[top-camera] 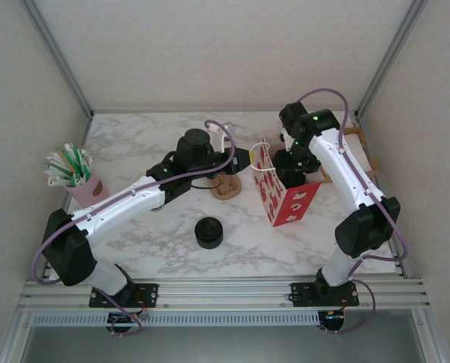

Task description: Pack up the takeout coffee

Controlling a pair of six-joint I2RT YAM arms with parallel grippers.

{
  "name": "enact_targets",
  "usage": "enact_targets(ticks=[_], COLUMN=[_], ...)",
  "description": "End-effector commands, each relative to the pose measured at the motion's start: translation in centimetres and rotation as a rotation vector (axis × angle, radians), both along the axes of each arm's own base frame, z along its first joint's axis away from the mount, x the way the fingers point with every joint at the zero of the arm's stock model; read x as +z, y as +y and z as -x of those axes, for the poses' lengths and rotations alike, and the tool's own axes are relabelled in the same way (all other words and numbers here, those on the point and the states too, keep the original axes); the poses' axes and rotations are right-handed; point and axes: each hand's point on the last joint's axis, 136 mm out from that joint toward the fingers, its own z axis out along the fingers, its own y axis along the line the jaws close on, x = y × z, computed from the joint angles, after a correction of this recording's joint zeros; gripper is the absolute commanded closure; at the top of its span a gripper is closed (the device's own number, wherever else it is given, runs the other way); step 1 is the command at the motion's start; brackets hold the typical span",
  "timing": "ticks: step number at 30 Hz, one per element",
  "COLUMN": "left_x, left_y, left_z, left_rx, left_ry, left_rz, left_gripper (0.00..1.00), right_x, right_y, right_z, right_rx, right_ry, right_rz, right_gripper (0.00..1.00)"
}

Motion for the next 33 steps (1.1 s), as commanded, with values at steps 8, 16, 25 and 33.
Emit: enact_targets(ticks=[8,16,25,33], left_x=[1.3,1.3,1.6,1.5], left_y=[0.1,0.1,0.2,0.3], left_z=[0.5,0.5,0.7,0.7], left_rx=[-0.001,-0.004,-0.005,-0.002], left_ry=[-0.031,-0.033,-0.040,-0.037], left_rz=[0.013,0.012,0.017,0.014], left_gripper=[0.98,0.98,0.98,0.98], right_x=[-0.9,-2.5,-2.6,-2.6], right_y=[-0.1,0.0,0.1,0.2], right_z=[0.4,0.3,0.0,0.0], right_rx=[0.002,0.004,0.001,0.003], right_ry=[0.026,0.048,0.039,0.040], right_rz=[-0.009,-0.008,-0.013,-0.014], right_gripper=[0.33,0.33,0.33,0.33])
